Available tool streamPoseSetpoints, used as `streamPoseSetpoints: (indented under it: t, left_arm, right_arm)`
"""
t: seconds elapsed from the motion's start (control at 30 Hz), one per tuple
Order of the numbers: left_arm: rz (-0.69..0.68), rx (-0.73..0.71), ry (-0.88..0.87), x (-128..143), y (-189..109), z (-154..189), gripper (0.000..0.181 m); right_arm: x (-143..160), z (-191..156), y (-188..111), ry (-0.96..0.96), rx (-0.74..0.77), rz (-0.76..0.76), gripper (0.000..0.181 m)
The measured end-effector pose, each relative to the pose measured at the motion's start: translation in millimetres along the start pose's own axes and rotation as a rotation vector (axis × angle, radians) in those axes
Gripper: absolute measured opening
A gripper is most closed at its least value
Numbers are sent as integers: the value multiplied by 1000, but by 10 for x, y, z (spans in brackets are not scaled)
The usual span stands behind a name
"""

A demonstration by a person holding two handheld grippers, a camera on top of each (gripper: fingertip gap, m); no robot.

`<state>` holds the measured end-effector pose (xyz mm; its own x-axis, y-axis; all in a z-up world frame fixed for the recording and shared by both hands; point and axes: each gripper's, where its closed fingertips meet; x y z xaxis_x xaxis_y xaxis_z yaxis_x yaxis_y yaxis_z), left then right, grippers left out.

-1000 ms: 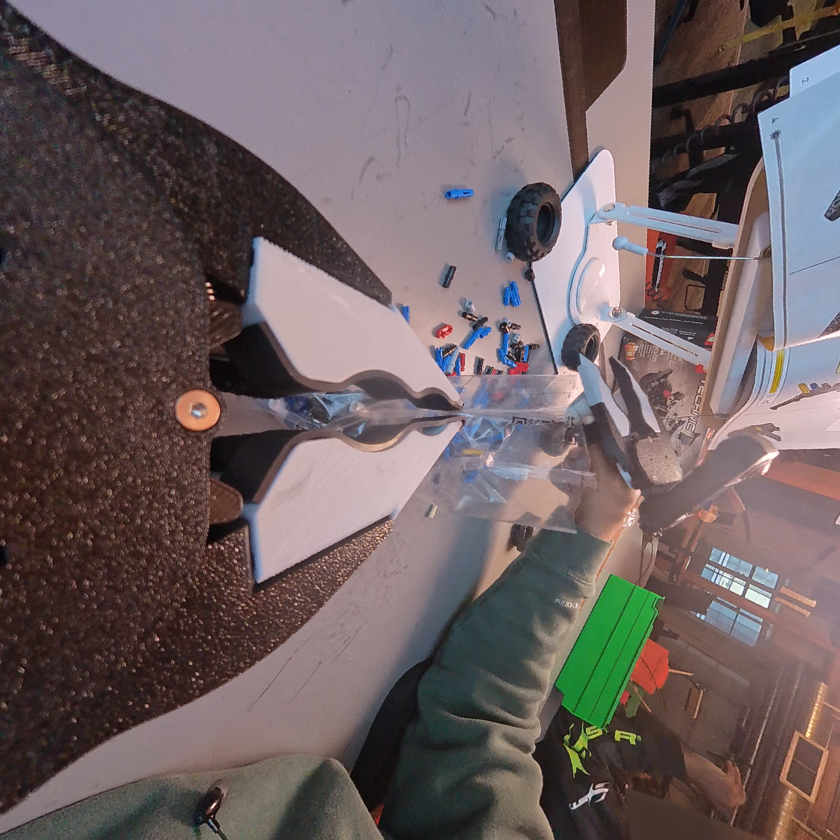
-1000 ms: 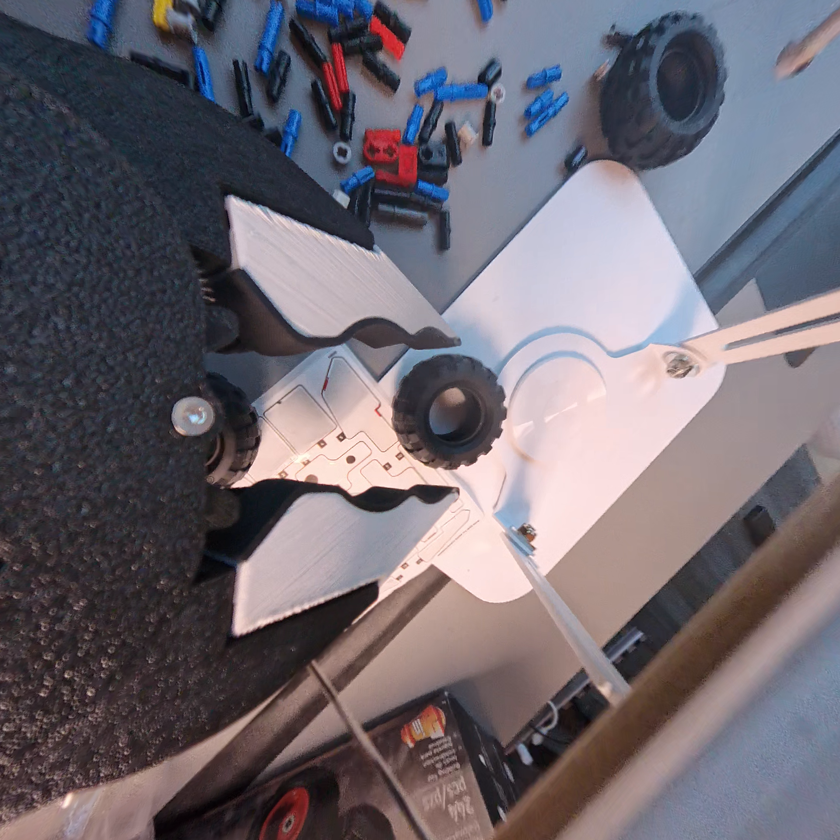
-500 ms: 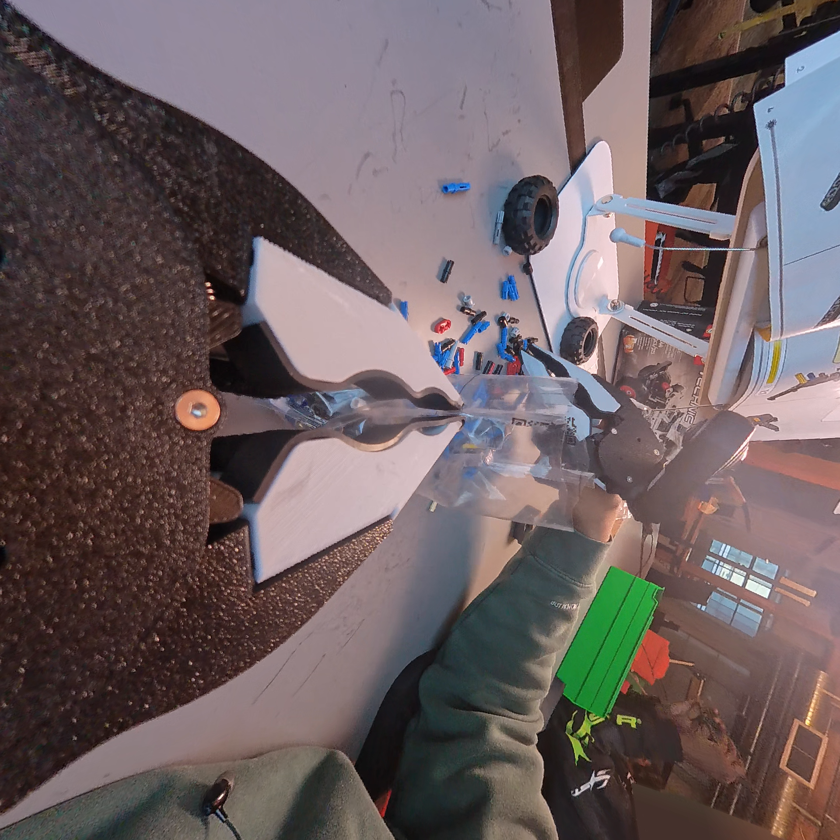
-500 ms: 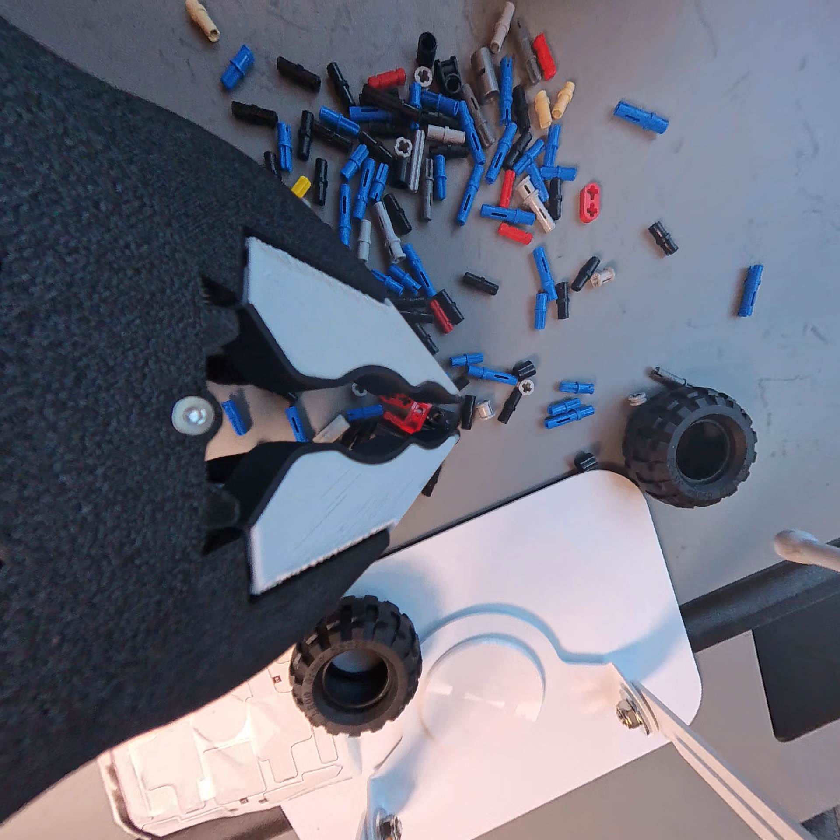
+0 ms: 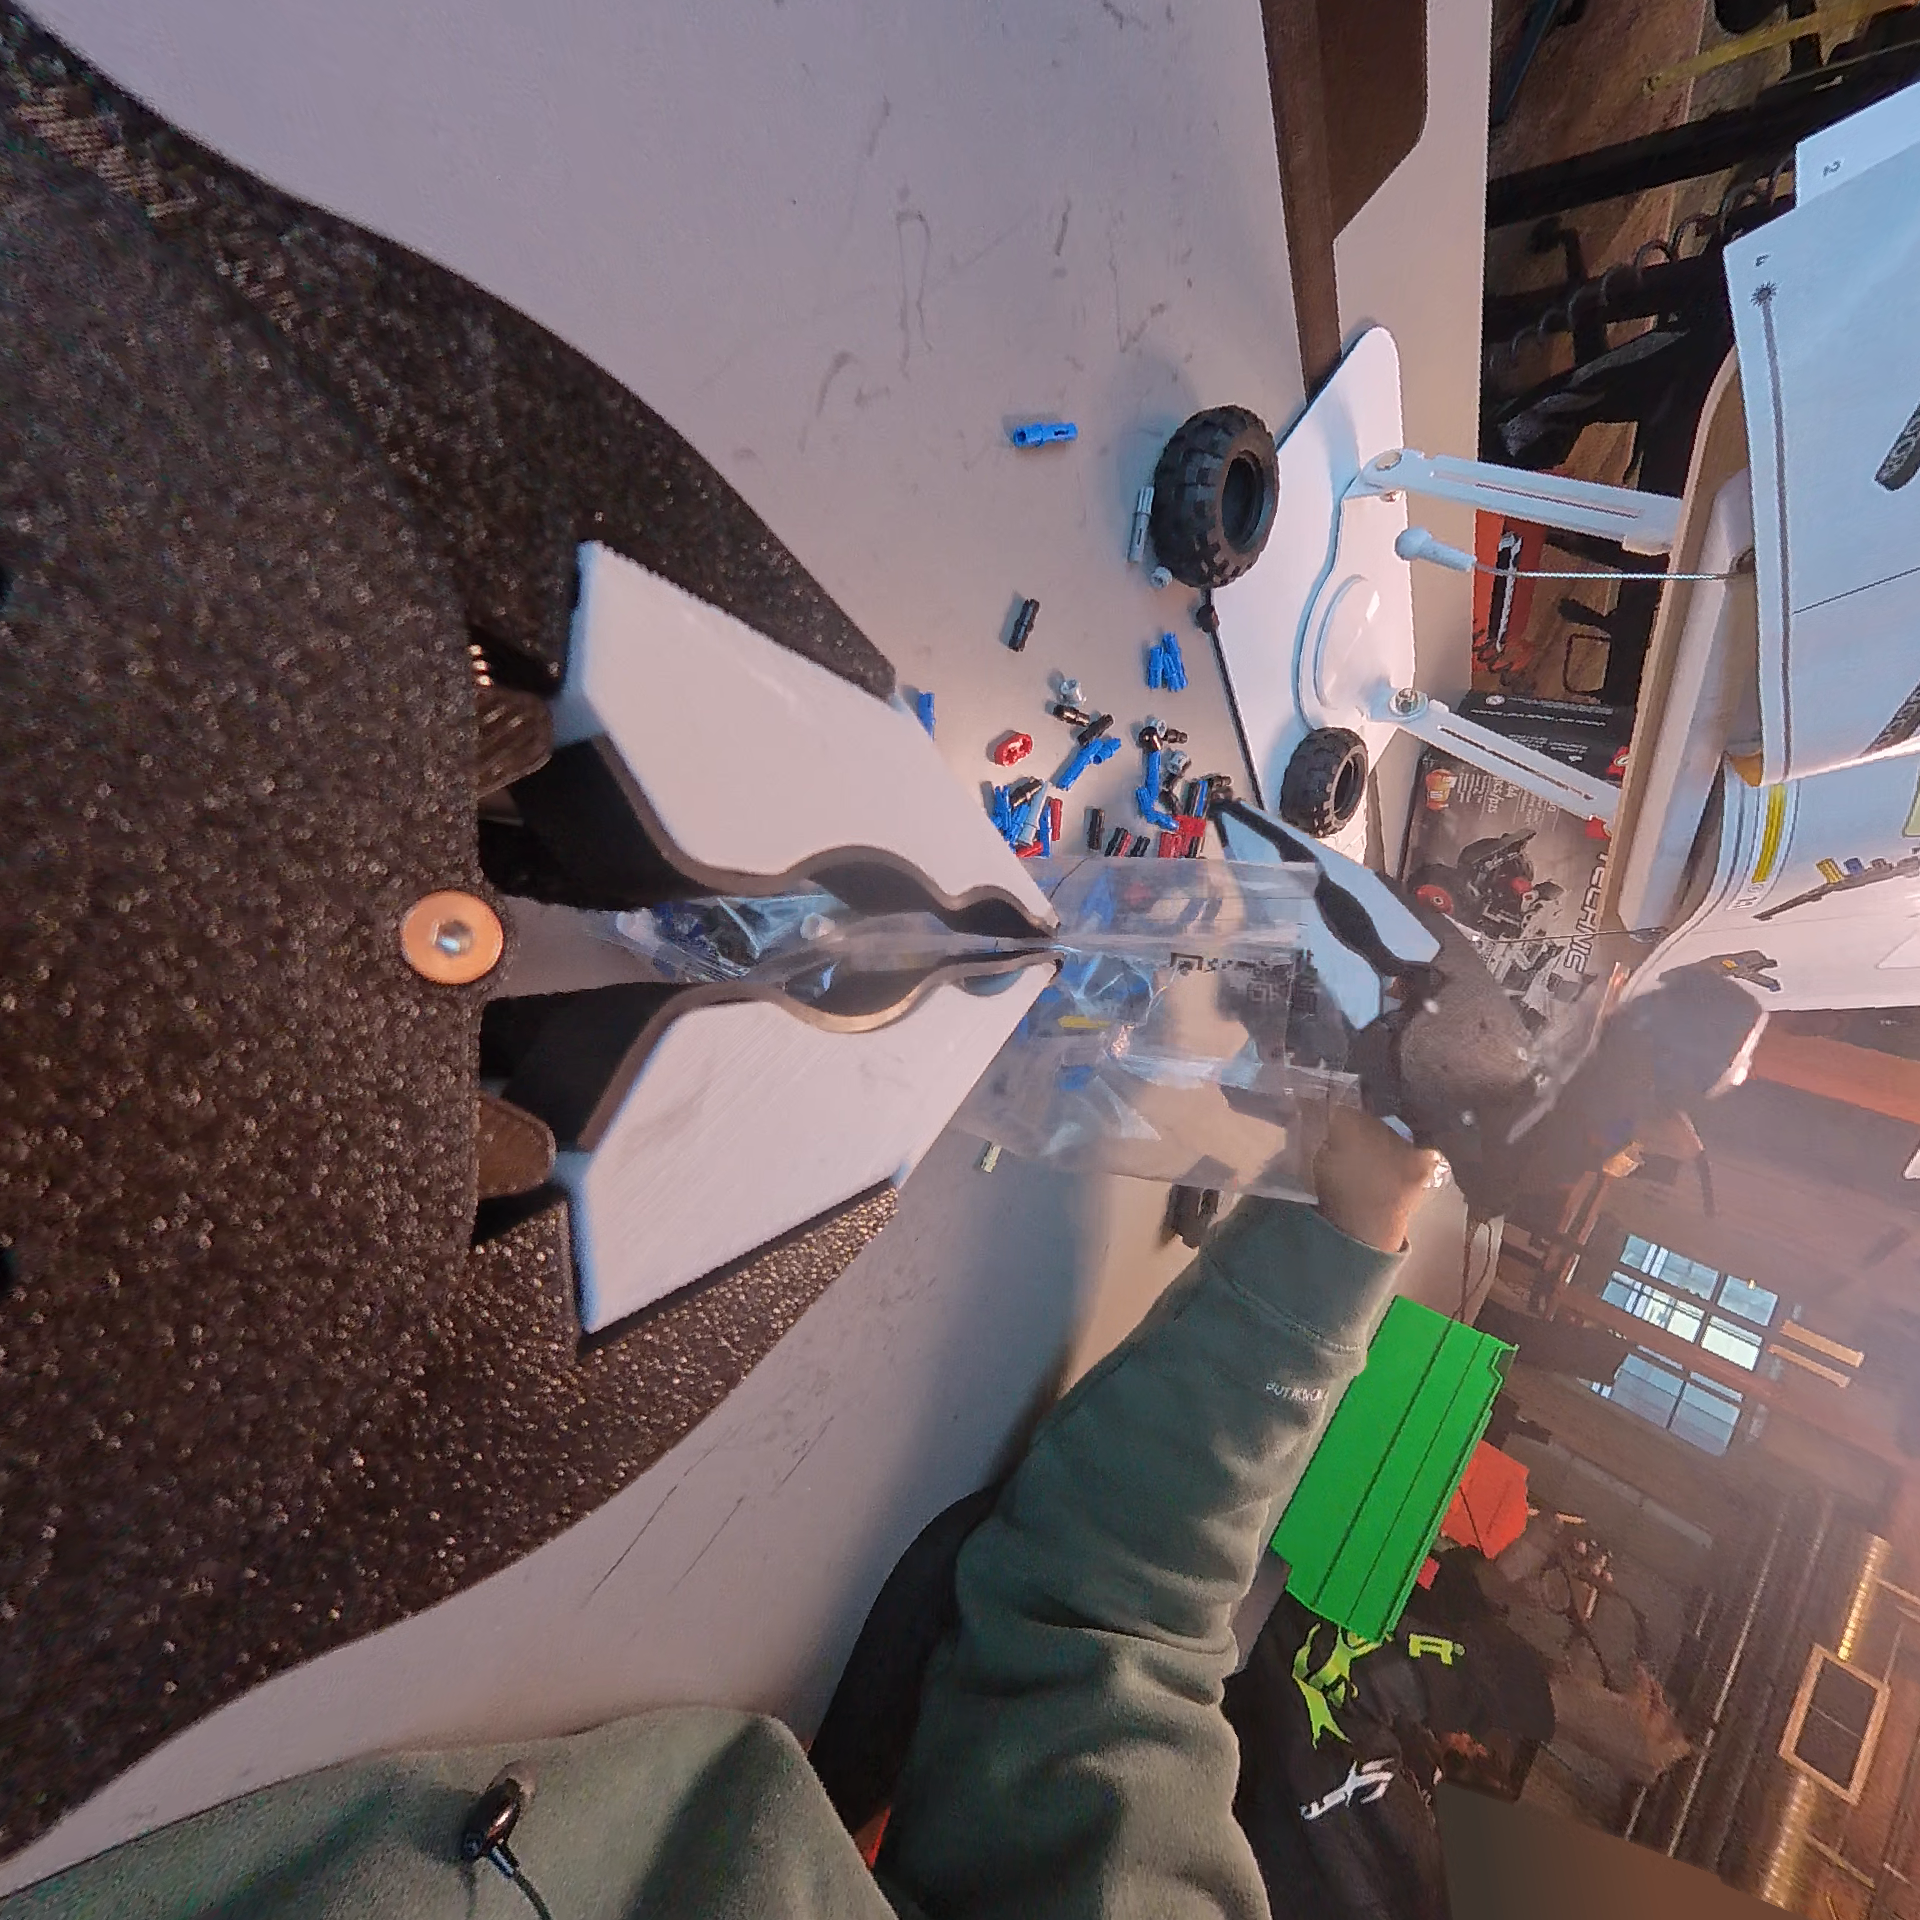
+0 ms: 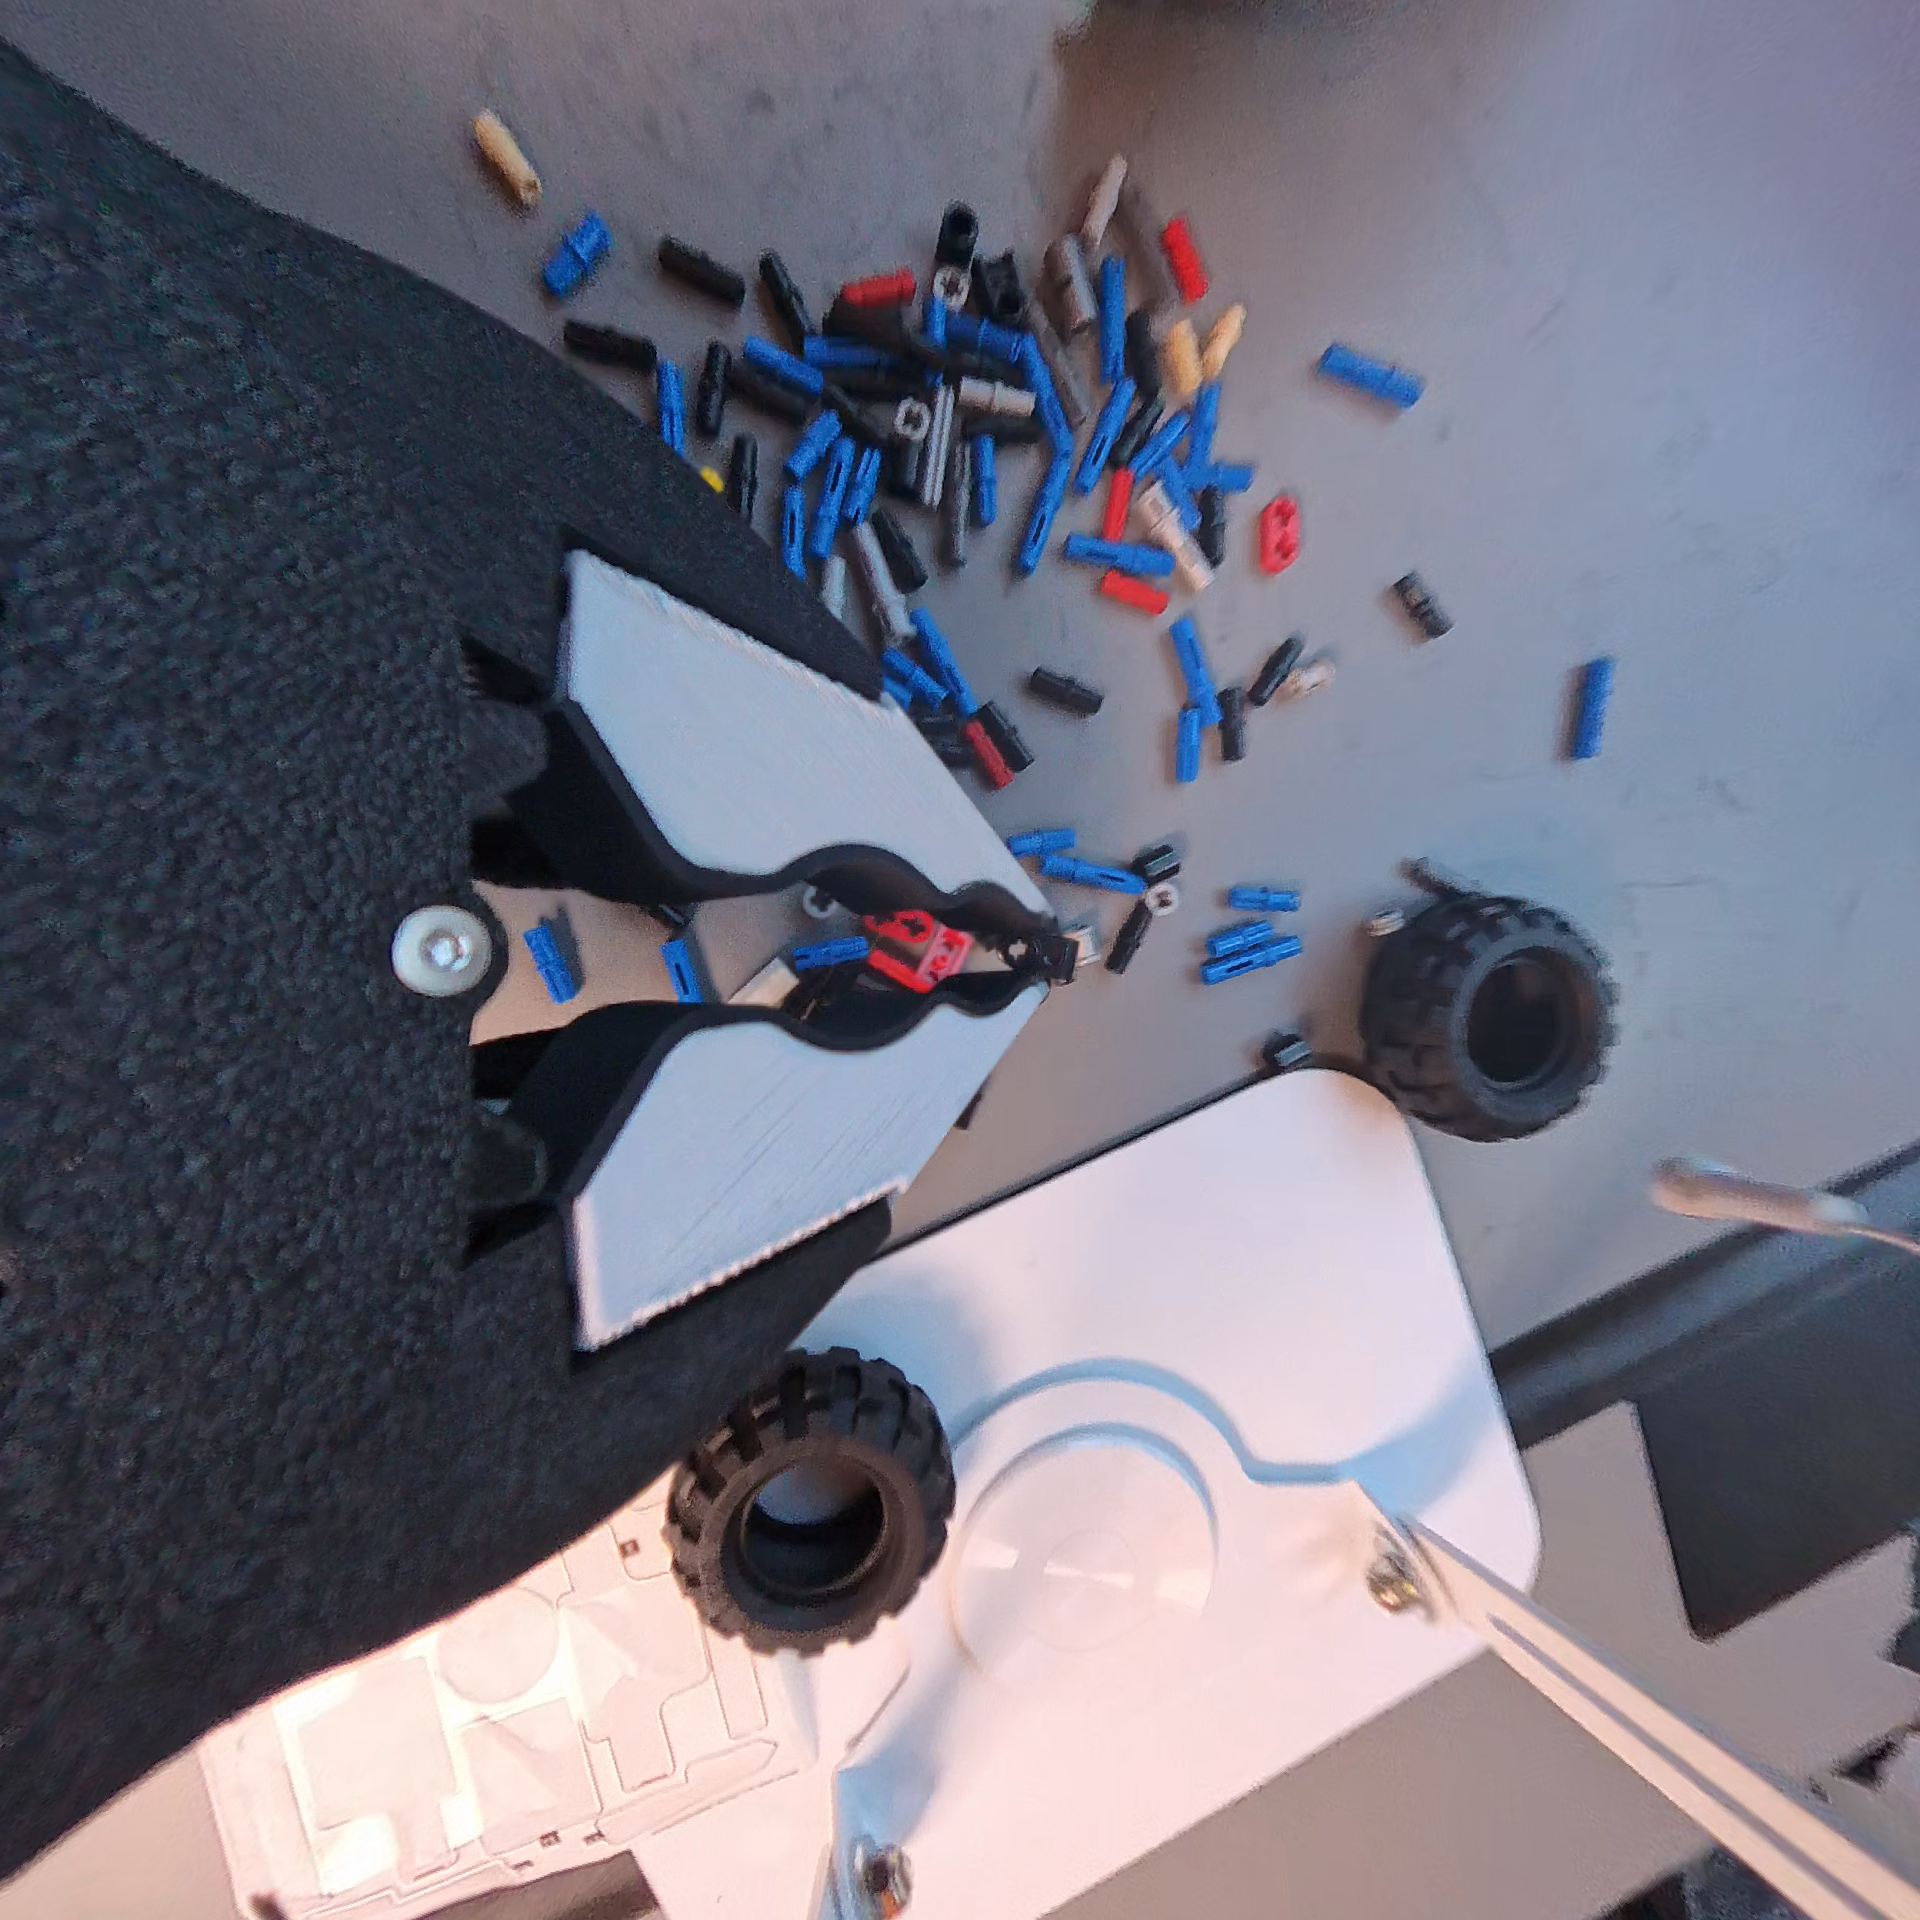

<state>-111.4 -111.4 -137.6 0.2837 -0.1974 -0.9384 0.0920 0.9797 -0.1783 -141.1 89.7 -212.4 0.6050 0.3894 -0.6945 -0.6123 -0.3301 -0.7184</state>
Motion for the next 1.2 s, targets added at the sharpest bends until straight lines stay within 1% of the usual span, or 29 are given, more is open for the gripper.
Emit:
streamPoseSetpoints:
  t: [0.03,0.1,0.17,0.2,0.23,0.33,0.37,0.4,0.43,0.47,0.53,0.6,0.63,0.7,0.77,0.8,0.83,0.9,0.97,1.07,1.13,1.2]
  left_arm:
    - [1,0,0,-2,0,-1,1]
    - [-1,1,-1,0,9,-1,1]
    - [0,1,-1,-2,18,2,1]
    - [3,1,3,-8,21,8,1]
    - [4,0,7,-12,22,16,1]
    - [5,-3,16,-18,15,34,1]
    - [6,-4,17,-21,13,38,1]
    - [7,-5,18,-25,11,38,1]
    - [8,-5,19,-26,11,40,1]
    - [7,-3,19,-26,10,46,1]
    - [10,-5,22,-31,4,49,1]
    - [13,-6,20,-39,-5,40,1]
    - [15,-5,17,-41,-7,35,1]
    - [15,-6,12,-36,-7,19,1]
    - [15,-8,8,-31,-5,11,1]
    - [15,-10,8,-30,-5,7,1]
    - [14,-12,8,-28,-4,-1,1]
    - [13,-17,4,-21,-1,-21,1]
    - [11,-22,-3,-12,1,-38,1]
    - [10,-30,1,-10,0,-45,1]
    - [11,-35,7,-18,-7,-48,1]
    - [15,-37,6,-26,-15,-56,1]
  right_arm:
    - [-142,-39,-103,-5,-15,64,6]
    - [-556,-220,-383,-36,-70,241,6]
    - [-965,-543,-649,-57,-183,404,6]
    - [-1122,-722,-739,-72,-244,461,6]
    - [-1222,-879,-779,-90,-290,486,6]
    - [-1304,-1326,-723,-153,-422,467,6]
    - [-1257,-1464,-648,-179,-459,426,6]
    - [-1182,-1529,-533,-219,-444,368,6]
    - [-1114,-1531,-433,-267,-402,327,12]
    - [-1082,-1535,-410,-297,-391,321,23]
    - [-1172,-1466,-577,-235,-426,406,25]
    - [-1269,-1174,-808,-137,-389,498,20]
    - [-1252,-981,-881,-105,-334,512,18]
    - [-1052,-607,-897,-86,-193,454,13]
    - [-656,-303,-772,-104,-61,296,5]
    - [-439,-191,-688,-115,-13,217,0]
    - [-237,-129,-595,-118,6,152,0]
    - [81,-84,-404,-101,6,64,0]
    - [257,-61,-248,-92,5,17,0]
    - [401,-43,-88,-80,-1,-50,0]
    - [401,-76,-60,-89,-10,-53,3]
    - [429,-187,-83,-106,-67,-77,4]
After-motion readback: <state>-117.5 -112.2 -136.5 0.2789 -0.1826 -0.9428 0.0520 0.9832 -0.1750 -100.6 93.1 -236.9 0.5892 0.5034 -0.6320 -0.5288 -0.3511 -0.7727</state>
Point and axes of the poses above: each gripper's, where its closed fingertips meet, y out along the fingers, x out of its underside, z = x × y across the jaws, and after that the axes turned 3 degrees about -x, right-handed
